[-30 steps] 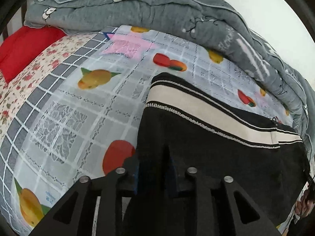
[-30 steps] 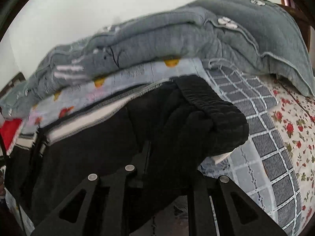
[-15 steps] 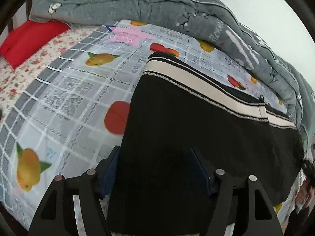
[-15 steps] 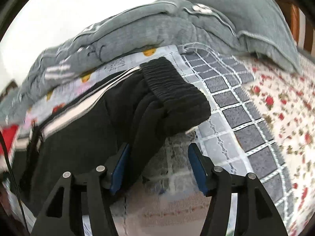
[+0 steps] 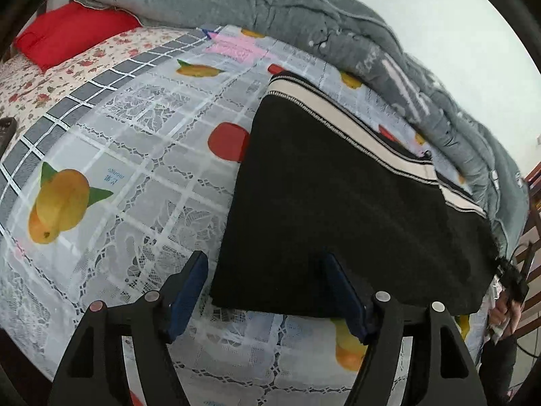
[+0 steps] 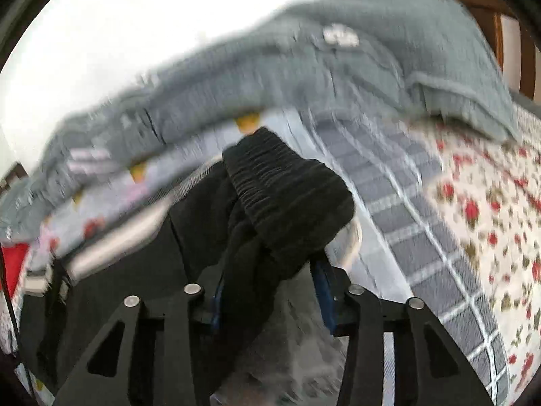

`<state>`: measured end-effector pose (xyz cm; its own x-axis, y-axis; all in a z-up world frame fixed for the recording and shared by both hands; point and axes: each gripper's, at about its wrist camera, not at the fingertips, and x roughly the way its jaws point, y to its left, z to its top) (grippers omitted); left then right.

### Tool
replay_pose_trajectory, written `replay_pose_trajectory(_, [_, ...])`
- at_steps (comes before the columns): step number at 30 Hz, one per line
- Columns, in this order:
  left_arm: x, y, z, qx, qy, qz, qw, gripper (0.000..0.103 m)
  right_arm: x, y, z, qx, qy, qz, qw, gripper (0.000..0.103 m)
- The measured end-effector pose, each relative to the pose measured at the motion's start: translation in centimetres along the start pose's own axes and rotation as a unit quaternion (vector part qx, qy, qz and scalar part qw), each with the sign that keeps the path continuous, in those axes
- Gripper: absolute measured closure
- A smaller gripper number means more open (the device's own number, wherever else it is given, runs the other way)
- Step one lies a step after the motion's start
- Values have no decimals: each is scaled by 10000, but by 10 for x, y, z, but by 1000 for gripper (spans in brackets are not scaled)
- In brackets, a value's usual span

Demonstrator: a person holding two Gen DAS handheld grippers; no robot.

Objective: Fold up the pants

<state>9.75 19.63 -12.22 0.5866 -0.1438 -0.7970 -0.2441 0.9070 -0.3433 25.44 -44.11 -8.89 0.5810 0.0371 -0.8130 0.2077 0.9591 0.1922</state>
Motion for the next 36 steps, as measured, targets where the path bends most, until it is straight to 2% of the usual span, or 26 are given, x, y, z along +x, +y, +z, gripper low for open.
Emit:
replay_pose_trajectory(2, [1,-1,-1,48,-29,-80,10000,25,-11,-5,-8,-40,4,-30,10000,56])
replay_pose_trajectory(6, [7,-7,2,171,-60,-33,9998,25,-42,4,-16,-386,-82,-382,9985,54])
replay_pose_trajectory(8, [8,-11,2,246,-59,70,9997,25,-59,21,-14,-690,-219,-705,9949,54])
replay_pose_trajectory(10, [8,-15,0,367,-74,148,9992,25,-72,46,-13,-1101,-386,-854,9895,54])
replay_pose_trajectory(13, [4,-16,-5,457,-77,148,9988,25,-86,92,-8,-1535,-519,-483,9856,53])
replay_pose_trajectory(17, [0,-8,-5,278,-65,-14,9996,25,-75,171,-12,-1903,-318,622,9792,53])
replay_pose_trajectory(19, [0,-6,-3,205,-7,-91,9997,25,-61,214,-22,-2251,-239,1001,9689,55])
replay_pose_trajectory(22, [0,-5,-1,259,4,-41,9997,25,-43,274,-47,-2775,-109,1427,9500,70])
replay_pose_trajectory(23, [0,-4,-1,246,9,-72,9997,25,-36,290,-54,-2888,-13,1553,9447,71])
replay_pose_trajectory(25, [-1,-2,-1,194,-3,-129,9997,25,-21,313,-65,-3012,165,1678,9385,71])
replay_pose_trajectory(30, [-1,0,-3,195,-33,-201,9996,24,6,329,-84,-3154,546,1551,9346,72])
replay_pose_trajectory(32, [0,-2,-4,233,-51,-205,9995,21,13,330,-88,-3172,640,1524,9338,79])
replay_pose_trajectory(33, [0,-3,-4,248,-65,-193,9995,20,13,332,-89,-3185,630,1508,9337,80])
replay_pose_trajectory(35, [2,-6,-5,314,-78,-123,9994,19,11,334,-93,-3270,494,1440,9327,91])
replay_pose_trajectory(36, [2,-7,-5,344,-77,-80,9993,19,9,334,-92,-3308,426,1414,9321,93])
